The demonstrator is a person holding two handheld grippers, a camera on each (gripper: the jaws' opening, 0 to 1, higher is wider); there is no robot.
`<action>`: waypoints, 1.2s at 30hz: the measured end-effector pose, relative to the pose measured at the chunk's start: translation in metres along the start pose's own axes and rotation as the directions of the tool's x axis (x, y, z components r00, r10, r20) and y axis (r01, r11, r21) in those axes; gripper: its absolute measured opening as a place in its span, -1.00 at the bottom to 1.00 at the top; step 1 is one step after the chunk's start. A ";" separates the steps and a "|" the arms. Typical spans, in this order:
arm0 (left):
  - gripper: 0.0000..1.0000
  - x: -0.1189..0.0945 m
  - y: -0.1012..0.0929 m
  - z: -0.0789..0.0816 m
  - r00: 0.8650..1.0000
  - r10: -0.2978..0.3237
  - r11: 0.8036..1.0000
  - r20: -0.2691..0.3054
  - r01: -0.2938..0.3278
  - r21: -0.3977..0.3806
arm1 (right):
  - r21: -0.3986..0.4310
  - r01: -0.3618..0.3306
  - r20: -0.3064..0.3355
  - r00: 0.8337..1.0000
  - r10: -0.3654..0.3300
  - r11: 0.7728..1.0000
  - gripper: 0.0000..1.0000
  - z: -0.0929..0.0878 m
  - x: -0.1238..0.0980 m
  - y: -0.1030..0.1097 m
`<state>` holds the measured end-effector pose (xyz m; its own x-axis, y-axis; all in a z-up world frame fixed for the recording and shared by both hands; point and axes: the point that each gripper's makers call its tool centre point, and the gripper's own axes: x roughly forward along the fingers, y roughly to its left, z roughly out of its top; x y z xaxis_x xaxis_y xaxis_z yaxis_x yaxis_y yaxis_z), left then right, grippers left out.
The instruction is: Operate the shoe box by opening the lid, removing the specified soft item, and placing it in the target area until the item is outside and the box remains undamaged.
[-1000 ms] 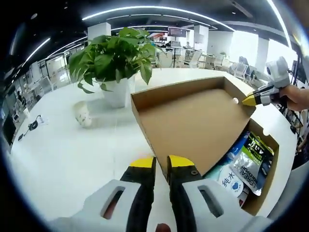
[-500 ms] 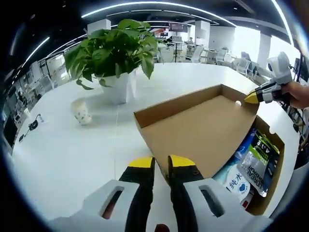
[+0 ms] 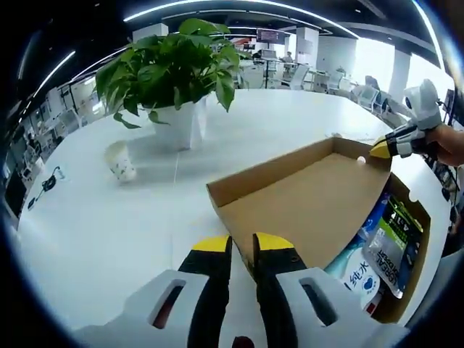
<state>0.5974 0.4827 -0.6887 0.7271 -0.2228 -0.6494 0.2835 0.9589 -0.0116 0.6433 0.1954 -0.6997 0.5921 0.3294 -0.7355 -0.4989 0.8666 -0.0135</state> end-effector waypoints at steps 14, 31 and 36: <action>-0.77 0.010 0.003 -0.005 0.999 -0.017 1.000 -0.048 0.016 -0.022 | -0.033 -0.009 -0.046 0.999 0.008 0.999 -0.95 -0.005 0.006 0.002; -0.71 0.007 0.001 -0.004 0.999 -0.019 1.000 -0.048 0.019 -0.003 | -0.071 -0.035 -0.061 0.998 0.031 0.997 -0.81 -0.007 0.000 0.004; -0.67 0.002 0.001 -0.002 0.999 -0.012 1.000 -0.043 0.012 0.000 | -0.078 -0.036 -0.039 0.999 0.033 0.996 -0.69 -0.001 -0.008 0.001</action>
<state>0.5977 0.4835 -0.6917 0.6964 -0.2264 -0.6810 0.2921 0.9562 -0.0192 0.6373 0.1934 -0.6940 0.5501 0.3433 -0.7612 -0.5678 0.8222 -0.0395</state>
